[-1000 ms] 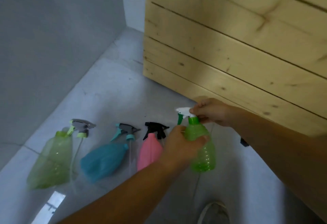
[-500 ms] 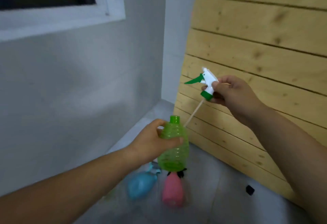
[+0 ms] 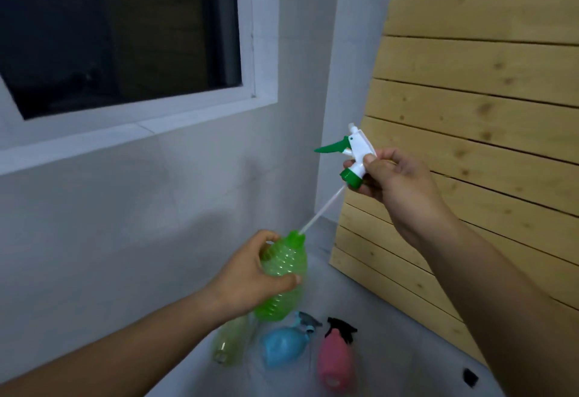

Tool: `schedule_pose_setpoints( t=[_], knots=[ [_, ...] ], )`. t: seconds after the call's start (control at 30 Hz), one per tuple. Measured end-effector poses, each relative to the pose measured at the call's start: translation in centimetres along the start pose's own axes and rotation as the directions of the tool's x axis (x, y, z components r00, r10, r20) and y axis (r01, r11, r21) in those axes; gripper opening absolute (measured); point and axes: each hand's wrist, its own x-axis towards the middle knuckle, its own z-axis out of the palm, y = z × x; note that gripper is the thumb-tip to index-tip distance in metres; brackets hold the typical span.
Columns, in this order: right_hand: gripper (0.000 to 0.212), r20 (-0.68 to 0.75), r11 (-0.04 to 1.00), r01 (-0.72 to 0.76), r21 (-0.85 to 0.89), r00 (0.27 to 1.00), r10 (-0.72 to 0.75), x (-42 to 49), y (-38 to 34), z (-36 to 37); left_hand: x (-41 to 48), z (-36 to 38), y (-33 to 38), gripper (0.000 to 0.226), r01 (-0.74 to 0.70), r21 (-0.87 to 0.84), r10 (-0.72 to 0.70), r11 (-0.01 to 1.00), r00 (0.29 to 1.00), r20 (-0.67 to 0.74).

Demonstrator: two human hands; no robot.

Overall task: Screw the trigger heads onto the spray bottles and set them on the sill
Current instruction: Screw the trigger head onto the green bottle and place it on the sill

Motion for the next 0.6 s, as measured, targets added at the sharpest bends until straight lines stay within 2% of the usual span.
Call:
schedule_pose_setpoints(
  t=[0.1, 0.23, 0.4, 0.53, 0.6],
  knots=[
    [0.004, 0.026, 0.997, -0.070, -0.032, 0.997, 0.071, -0.6, 1.8, 1.2, -0.3, -0.4, 0.0, 0.053, -0.044, -0.040, 0.045, 0.998, 0.999, 0.026],
    [0.008, 0.151, 0.985, -0.150, -0.087, 0.975, 0.162, -1.6, 4.5, 2.7, 0.2, -0.4, 0.4, 0.049, -0.037, -0.106, 0.039, 0.994, 0.999, 0.015],
    [0.013, 0.248, 0.973, -0.117, -0.200, 0.955, 0.166, -1.5, 6.5, 3.1, 0.6, 0.0, 0.4, 0.041, -0.026, -0.198, 0.031, 0.980, 0.999, 0.021],
    [0.037, 0.345, 0.947, -0.063, -0.315, 0.922, 0.175, -1.0, 7.1, 2.6, 1.0, -0.3, 0.4, 0.036, -0.016, -0.234, 0.031, 0.972, 0.998, 0.059],
    [0.041, 0.402, 0.945, -0.072, -0.318, 0.893, 0.203, -0.6, 7.6, 2.4, 1.2, -0.3, 0.2, 0.033, -0.008, -0.232, 0.023, 0.973, 0.998, 0.060]
  ],
)
